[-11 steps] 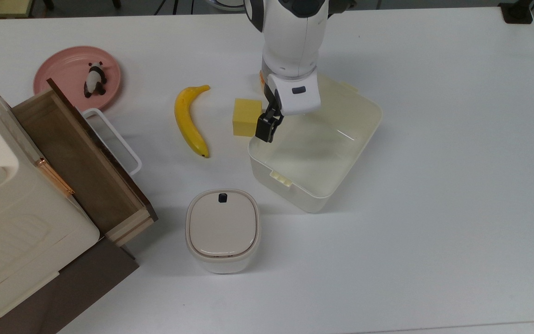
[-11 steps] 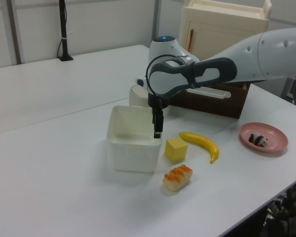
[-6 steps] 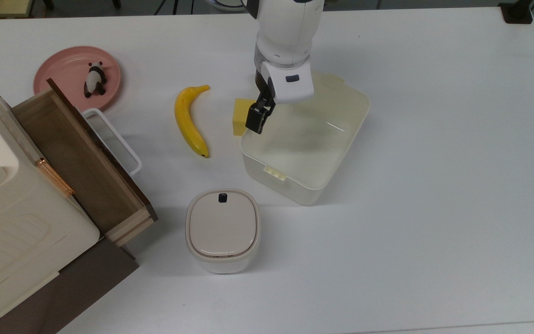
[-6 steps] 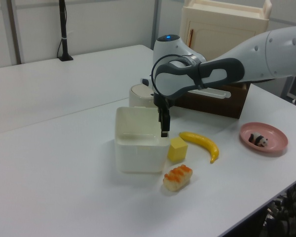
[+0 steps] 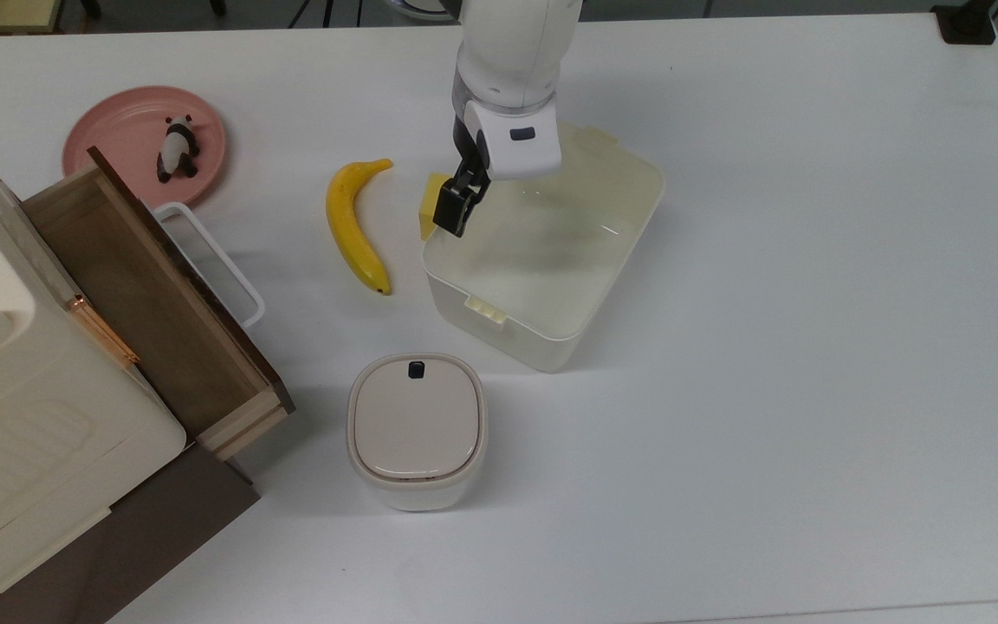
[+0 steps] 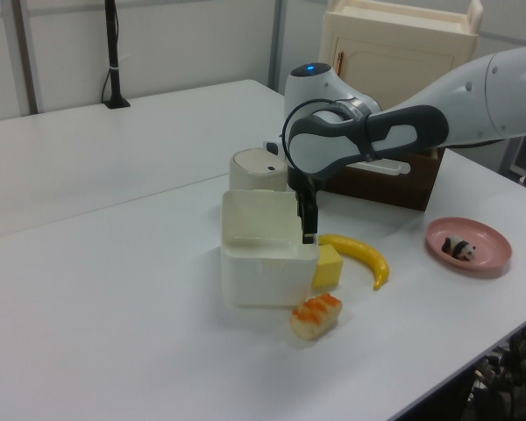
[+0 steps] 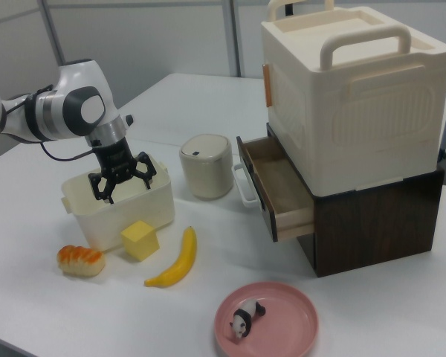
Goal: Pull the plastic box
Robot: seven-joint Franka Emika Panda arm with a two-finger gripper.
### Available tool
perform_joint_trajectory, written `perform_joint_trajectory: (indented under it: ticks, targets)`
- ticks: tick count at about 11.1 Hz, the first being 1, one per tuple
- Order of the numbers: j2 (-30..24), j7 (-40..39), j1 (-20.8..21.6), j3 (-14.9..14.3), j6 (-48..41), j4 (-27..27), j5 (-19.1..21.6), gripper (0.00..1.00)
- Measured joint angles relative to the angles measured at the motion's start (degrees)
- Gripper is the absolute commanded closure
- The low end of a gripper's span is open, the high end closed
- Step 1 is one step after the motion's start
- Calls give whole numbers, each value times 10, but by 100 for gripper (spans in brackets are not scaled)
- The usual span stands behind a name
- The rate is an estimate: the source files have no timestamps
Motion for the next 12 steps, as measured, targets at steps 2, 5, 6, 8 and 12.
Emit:
perform_joint_trajectory:
  ticks: [2,5,6,8,12]
  targets:
    - [-2,0,-2,0,0,0,0,0]
    - [-14,51,-2,0,1,7,0,0]
    - [-20,91,-2,0,1,12,1,0]
    - [-32,182,-2,1,-1,22,1,0]
    - [-63,290,-12,0,-107,88,35,0]
